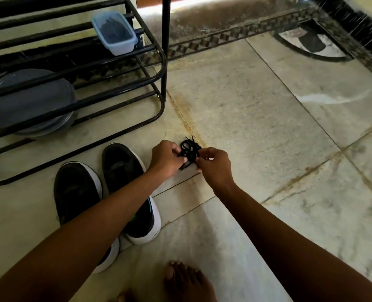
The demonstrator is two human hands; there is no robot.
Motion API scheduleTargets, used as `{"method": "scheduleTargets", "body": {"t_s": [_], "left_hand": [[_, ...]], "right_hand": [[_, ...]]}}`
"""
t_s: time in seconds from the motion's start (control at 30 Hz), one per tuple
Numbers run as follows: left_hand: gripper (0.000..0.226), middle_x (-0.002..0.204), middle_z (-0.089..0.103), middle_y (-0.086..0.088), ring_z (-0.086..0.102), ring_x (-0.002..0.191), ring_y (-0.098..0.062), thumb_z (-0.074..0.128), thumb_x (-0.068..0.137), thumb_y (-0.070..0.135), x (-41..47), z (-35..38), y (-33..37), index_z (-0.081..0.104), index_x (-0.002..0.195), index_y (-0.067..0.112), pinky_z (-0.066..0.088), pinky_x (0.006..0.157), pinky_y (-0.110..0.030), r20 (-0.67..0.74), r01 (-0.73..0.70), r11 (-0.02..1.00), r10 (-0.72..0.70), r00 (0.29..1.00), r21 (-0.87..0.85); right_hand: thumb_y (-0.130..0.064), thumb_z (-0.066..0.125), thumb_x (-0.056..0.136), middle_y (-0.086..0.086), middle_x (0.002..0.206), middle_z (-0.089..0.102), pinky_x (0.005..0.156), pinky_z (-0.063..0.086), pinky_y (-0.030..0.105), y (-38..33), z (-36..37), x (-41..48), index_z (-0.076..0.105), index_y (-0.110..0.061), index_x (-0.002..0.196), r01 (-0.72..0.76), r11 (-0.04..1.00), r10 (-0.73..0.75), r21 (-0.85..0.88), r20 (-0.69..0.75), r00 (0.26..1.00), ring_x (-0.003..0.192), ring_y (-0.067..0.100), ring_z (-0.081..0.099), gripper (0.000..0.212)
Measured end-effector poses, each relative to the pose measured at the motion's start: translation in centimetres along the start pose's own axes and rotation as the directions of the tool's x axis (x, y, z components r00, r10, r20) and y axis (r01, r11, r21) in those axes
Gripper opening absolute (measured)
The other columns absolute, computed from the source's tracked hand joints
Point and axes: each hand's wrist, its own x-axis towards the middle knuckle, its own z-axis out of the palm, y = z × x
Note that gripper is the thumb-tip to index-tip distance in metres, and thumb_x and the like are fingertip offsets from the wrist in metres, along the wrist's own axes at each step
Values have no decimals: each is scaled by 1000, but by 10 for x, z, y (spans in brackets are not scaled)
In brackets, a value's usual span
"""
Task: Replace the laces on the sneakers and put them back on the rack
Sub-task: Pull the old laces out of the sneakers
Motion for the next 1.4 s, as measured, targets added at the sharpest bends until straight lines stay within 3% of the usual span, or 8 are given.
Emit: {"method": "scheduleTargets", "body": {"t_s": [0.13, 0.27, 0.5, 0.7, 0.83, 1.0, 1.13, 1.4], "left_hand": [[31, 94, 69, -7, 68, 82, -17, 85, 83, 17, 11, 11, 5, 71, 107, 2, 56, 69, -22, 21, -4, 997, 6, 1000, -78], [37, 131, 43, -11, 41, 126, -31, 80, 86, 37, 13, 0, 7, 61, 107, 13, 45, 83, -35, 42, -34, 955, 22, 999, 296], [14, 141, 33, -16, 38, 130, -37, 62, 98, 16, -1, -8, -10, 48, 100, 14, 44, 84, -36, 76, -21, 865, -20, 997, 501], [7, 107, 69, -17, 69, 96, -26, 71, 89, -1, 6, 21, -11, 67, 94, 0, 57, 80, -32, 10, -72, 977, 71, 997, 202], [18, 85, 71, -5, 67, 71, -12, 88, 77, 8, 7, 31, -3, 71, 80, 10, 53, 61, -19, -14, 23, 1000, -24, 1000, -19], [18, 73, 71, -2, 68, 67, -12, 88, 76, 7, 4, 28, -10, 71, 73, 5, 49, 56, -15, -32, 39, 998, -41, 999, -56], [21, 77, 73, -14, 68, 65, -24, 79, 79, -11, 6, 18, -14, 70, 66, 4, 60, 62, -29, 28, 75, 983, -72, 997, -167], [16, 85, 76, -10, 74, 86, -23, 69, 90, 2, 7, 4, -20, 77, 79, 10, 62, 86, -34, -49, -19, 998, 16, 999, -53]], "right_hand": [[-21, 68, 88, 7, 114, 61, 66, 46, 8, 3, -11, 16, 69, -13, 123, 127, 964, -137, -233, -28, 990, 96, 15, 62, 36], [-40, 63, 80, 11, 128, 53, 94, 54, 38, 11, -12, 27, 66, -18, 128, 140, 947, -134, -288, 41, 990, 120, 28, 55, 53], [-30, 68, 90, 14, 132, 46, 87, 42, 27, 27, -4, 27, 61, -18, 132, 122, 936, -106, -330, 66, 992, 118, 29, 54, 44], [-29, 67, 87, 11, 119, 61, 62, 34, 9, 37, -5, 30, 66, -18, 125, 154, 920, -125, -362, 101, 987, 90, 15, 58, 40], [-26, 70, 87, 11, 118, 60, 67, 29, 6, 39, -11, 32, 60, -20, 136, 198, 894, -163, -402, 121, 979, 101, 13, 52, 51], [-39, 80, 77, 4, 116, 52, 89, 39, 22, 37, -3, 21, 55, -27, 142, 336, 857, -294, -392, 163, 942, 109, 15, 47, 71], [-50, 83, 74, 6, 126, 45, 92, 41, 33, 32, 9, 10, 54, -26, 143, 328, 824, -275, -462, 180, 945, 115, 24, 41, 78], [-24, 71, 91, 7, 116, 43, 79, 51, 37, 29, 13, 15, 58, -17, 132, 258, 858, -269, -444, 38, 962, 104, 30, 50, 44]]}}
